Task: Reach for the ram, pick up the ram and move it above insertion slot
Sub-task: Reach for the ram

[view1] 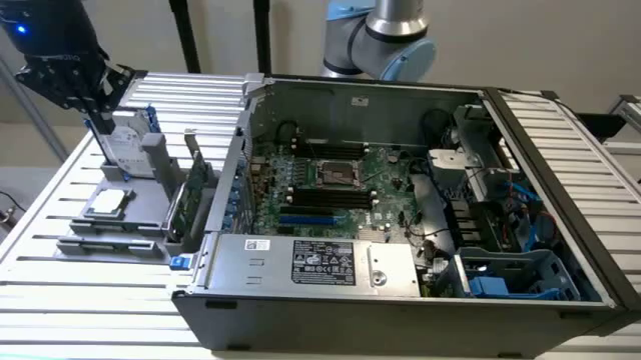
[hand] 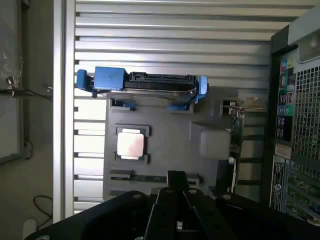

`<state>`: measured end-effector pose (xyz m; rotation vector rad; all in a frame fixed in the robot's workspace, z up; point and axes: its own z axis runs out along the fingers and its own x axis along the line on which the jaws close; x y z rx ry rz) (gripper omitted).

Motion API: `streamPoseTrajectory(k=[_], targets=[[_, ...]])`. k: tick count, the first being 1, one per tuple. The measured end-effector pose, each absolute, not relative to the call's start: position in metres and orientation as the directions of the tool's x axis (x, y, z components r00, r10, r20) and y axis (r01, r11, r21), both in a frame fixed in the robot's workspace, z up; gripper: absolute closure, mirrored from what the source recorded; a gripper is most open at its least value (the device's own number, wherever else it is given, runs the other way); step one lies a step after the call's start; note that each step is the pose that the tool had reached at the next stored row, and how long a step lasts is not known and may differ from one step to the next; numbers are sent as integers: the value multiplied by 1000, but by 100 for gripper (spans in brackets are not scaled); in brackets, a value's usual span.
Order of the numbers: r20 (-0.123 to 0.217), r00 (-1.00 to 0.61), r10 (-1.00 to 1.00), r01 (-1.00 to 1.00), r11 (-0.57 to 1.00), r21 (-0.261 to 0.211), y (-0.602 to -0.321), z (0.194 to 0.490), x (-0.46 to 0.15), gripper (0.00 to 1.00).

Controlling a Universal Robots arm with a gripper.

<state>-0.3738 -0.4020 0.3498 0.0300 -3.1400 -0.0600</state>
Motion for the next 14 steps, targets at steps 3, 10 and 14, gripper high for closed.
streamPoseTrajectory(k=[3, 10, 14], targets=[[1, -1000, -19, -19, 999, 38, -402, 350, -374, 89], [1, -1000, -19, -19, 999, 38, -402, 350, -374, 89], [0, -1000, -19, -19, 999, 38, -402, 350, -374, 89]])
